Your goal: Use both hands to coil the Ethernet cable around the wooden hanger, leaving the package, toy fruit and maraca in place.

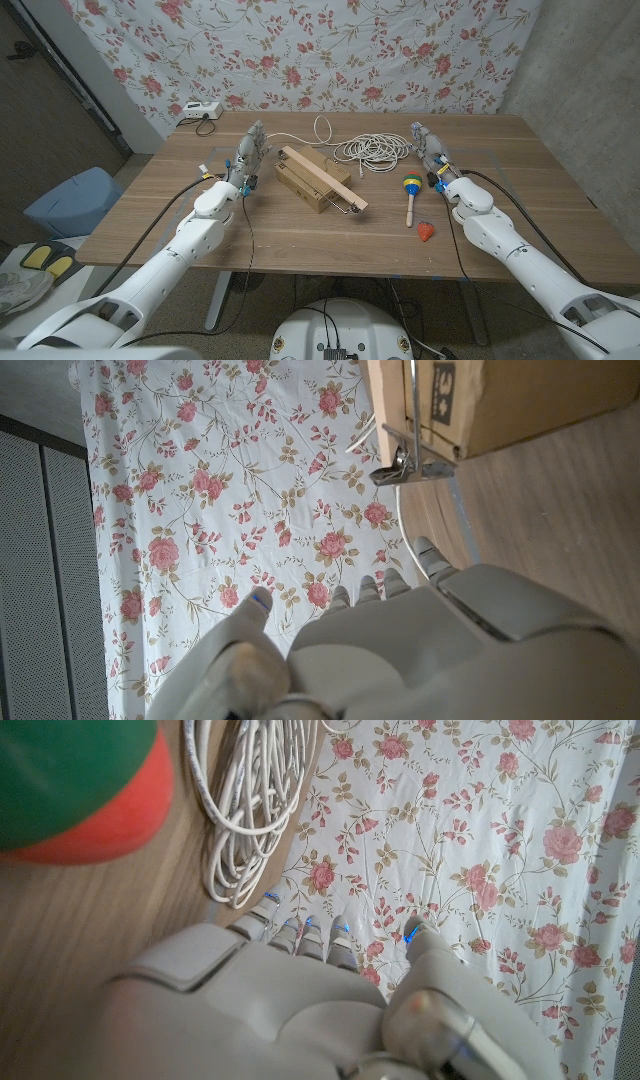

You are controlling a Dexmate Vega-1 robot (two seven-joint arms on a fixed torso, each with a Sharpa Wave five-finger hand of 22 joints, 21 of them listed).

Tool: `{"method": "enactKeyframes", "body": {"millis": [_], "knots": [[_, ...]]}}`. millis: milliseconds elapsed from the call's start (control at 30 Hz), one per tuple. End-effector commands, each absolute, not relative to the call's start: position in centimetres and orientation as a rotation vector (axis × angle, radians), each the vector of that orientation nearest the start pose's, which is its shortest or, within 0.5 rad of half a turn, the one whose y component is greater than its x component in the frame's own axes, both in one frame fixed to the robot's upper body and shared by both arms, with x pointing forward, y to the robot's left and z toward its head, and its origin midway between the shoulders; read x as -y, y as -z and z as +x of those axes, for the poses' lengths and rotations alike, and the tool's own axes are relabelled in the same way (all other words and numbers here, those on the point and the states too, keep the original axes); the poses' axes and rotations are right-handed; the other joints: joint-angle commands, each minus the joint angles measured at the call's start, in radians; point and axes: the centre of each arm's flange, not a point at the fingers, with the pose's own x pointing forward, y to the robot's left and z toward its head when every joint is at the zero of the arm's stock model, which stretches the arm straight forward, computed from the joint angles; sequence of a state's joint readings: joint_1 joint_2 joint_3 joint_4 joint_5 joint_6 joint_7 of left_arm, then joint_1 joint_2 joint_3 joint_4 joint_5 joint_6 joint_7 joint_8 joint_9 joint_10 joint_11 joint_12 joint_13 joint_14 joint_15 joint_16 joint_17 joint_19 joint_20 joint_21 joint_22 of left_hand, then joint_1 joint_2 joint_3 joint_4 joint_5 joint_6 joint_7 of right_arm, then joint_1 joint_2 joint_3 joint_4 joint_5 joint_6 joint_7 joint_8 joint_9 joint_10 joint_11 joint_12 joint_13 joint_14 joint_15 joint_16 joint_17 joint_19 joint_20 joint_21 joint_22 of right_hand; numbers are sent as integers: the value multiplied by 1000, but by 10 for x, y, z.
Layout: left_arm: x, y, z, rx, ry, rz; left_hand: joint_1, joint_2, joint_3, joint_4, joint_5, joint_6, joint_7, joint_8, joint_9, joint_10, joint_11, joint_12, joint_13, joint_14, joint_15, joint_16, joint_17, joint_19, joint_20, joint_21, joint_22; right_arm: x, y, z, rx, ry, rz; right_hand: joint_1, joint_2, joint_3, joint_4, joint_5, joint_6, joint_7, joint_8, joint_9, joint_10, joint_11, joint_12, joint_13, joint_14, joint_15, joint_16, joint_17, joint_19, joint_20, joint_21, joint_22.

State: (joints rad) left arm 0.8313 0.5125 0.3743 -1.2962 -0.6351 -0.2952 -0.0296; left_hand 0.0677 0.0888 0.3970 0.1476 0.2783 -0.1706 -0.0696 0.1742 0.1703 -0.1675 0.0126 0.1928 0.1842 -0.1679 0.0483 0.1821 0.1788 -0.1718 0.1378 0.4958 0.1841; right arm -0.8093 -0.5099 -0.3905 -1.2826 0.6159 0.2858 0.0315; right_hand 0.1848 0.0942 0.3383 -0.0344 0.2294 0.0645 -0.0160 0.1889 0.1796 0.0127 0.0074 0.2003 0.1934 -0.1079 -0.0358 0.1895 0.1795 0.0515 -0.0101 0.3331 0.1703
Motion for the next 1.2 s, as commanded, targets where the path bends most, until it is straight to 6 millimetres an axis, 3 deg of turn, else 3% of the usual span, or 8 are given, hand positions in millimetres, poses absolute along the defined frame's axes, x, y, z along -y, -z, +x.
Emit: {"method": "enactKeyframes", "body": {"millis": [33, 233, 433, 800, 833, 867, 1033, 1200], "knots": [[-289, 11, 644, 629, 186, 22, -1, 23, 7, 1, 4, -229, -3, 5, 2, -261, 4, 8, 2, -243, 2, 6, 2, -165, 5, 7, 5, 283, -3, 656, 636, -191, -169, 14, 0, 8, -5, 6, 7, 0, 4, 5, 4, 8, 8, 3, -6, 0, 5, 3, 11, -3, 6, 3], [-282, 7, 645, 628, 186, 31, -1, 22, 6, 1, 5, -229, -3, 5, 2, -256, 3, 10, 2, -238, 1, 8, 2, -164, 6, 6, 5, 289, -20, 644, 647, -136, -346, 33, -17, 8, -30, 7, 32, 1, 12, 5, 29, 19, 14, 3, 25, 21, 13, 1, 32, 14, 2, 3], [-277, 3, 644, 613, 191, 56, -1, 21, 4, 0, 7, -222, -2, 8, 2, -244, 8, 15, 2, -228, 5, 11, 1, -157, 8, 6, 5, 288, -30, 627, 631, -115, -525, 52, -34, 5, -58, 7, 61, 11, 17, 7, 70, 47, 23, 4, 84, 60, 26, 2, 69, 37, -2, 4], [-277, -4, 642, 609, 191, 91, 1, 15, -1, -4, 10, -191, -3, 16, 2, -200, 33, 29, 3, -189, 22, 20, 1, -132, 20, 8, 5, 274, -42, 599, 576, -122, -792, 67, -40, 3, -77, 4, 78, 14, 17, 8, 100, 56, 28, 6, 134, 75, 35, 4, 107, 75, -1, 5], [-277, -5, 641, 609, 191, 93, 1, 15, -1, -5, 10, -187, -3, 17, 2, -199, 24, 28, 3, -183, 25, 21, 1, -129, 21, 8, 5, 272, -43, 597, 569, -127, -817, 67, -41, 3, -78, 4, 79, 13, 17, 8, 101, 56, 28, 6, 134, 75, 34, 4, 108, 76, -1, 5], [-277, -5, 641, 610, 188, 96, 2, 14, -2, -6, 11, -181, -4, 17, 3, -192, 36, 30, 4, -178, 30, 21, 1, -127, 24, 7, 5, 271, -44, 595, 560, -128, -841, 68, -41, 3, -79, 3, 79, 14, 17, 8, 101, 54, 27, 6, 134, 75, 34, 5, 110, 81, -2, 5], [-279, -6, 640, 606, 186, 100, 2, 11, -7, -7, 14, -154, -11, 20, 3, -168, 47, 35, 5, -143, 68, 26, 2, -106, 59, 8, 6, 261, -46, 587, 523, -143, -958, 69, -44, 1, -82, 1, 81, 12, 17, 9, 103, 51, 26, 6, 143, 82, 35, 5, 112, 91, -4, 5], [-280, -6, 640, 603, 187, 104, 1, 8, -11, -7, 15, -137, -12, 22, 4, -155, 58, 38, 6, -120, 86, 30, 3, -99, 71, 6, 7, 252, -47, 579, 486, -145, -1057, 72, -58, -6, -90, -4, 88, 18, 17, 9, 120, 54, 29, 8, 184, 83, 46, 7, 142, 105, 0, 6]]}}
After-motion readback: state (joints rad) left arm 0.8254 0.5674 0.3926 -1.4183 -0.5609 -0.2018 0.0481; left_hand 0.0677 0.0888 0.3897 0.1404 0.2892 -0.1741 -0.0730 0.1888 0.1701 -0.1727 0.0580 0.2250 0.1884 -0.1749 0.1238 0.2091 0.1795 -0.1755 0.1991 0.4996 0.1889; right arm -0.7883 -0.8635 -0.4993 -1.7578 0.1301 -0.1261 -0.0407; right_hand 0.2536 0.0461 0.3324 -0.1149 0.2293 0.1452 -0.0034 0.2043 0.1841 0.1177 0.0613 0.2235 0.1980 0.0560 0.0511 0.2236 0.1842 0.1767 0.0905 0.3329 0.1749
